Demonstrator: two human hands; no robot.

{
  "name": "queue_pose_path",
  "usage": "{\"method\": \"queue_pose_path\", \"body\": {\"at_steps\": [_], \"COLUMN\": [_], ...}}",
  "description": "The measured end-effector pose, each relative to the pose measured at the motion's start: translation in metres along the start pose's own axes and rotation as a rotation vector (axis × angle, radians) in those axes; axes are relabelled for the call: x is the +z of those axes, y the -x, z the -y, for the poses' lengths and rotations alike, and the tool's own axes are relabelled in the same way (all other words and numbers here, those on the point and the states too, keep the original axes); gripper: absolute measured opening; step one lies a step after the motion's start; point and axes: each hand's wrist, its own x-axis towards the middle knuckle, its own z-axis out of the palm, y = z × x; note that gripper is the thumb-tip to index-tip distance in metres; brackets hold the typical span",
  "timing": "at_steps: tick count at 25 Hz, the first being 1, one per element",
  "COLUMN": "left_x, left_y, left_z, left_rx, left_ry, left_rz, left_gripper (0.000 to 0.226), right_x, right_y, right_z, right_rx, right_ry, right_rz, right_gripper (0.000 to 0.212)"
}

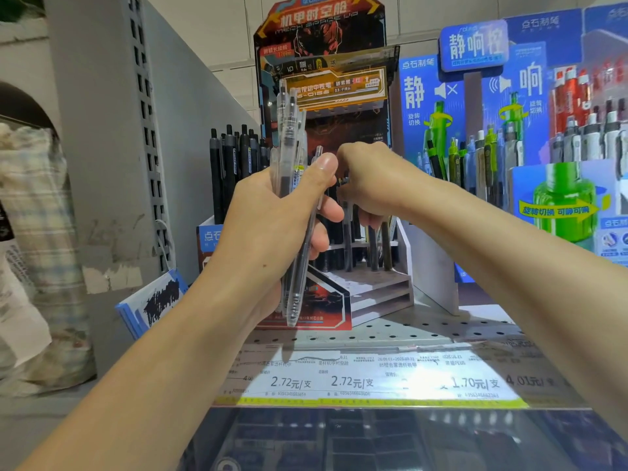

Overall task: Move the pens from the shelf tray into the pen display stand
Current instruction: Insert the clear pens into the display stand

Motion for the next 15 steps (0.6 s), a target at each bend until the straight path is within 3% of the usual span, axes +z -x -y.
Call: {"method": "queue_pose_path", "body": {"at_steps": [12, 15], "left_x": [0.000, 0.000], "left_y": [-0.001, -0.003], "left_z": [0.001, 0.000], "left_rx": [-0.025, -0.040], "left_ry": [-0.023, 0.002], "left_rz": [-0.023, -0.026], "left_gripper": [0.029, 0.029], "right_x": [-0.005, -0.013], "right_y": [-0.001, 0.003], "right_z": [0.007, 0.002], "right_rx": [0.022, -0.042], "right_ry": [-0.018, -0.063], "right_rz": [0.059, -0.045], "right_gripper": [0.015, 0.017]}}
